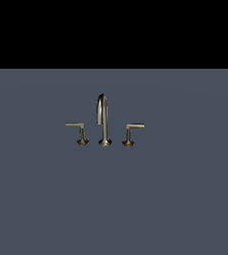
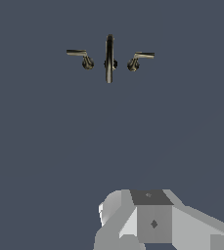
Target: Turn on the faucet by rotating a designated handle.
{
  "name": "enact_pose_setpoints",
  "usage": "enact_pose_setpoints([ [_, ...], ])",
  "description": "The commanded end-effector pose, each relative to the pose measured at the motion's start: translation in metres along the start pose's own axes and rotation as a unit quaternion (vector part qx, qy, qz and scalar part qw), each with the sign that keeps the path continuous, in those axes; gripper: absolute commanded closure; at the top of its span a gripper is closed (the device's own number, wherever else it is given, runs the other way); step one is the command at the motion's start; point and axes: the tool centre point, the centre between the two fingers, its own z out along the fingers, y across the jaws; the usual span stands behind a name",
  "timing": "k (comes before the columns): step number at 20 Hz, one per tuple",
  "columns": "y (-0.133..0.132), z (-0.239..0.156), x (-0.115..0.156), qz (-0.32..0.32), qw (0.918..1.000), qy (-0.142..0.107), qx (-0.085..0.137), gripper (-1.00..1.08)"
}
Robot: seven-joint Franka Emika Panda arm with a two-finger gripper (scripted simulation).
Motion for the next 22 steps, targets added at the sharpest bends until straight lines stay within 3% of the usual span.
enact_pose_setpoints([
  [1, -0.004, 0.009, 0.008, 0.019, 0.9998, 0.000, 0.000, 1.08],
  [11, -0.024, 0.062, 0.057, 0.132, 0.9912, 0.000, 0.003, 1.08],
  [22, -0.032, 0.126, 0.122, 0.268, 0.9633, 0.001, 0.005, 1.08],
])
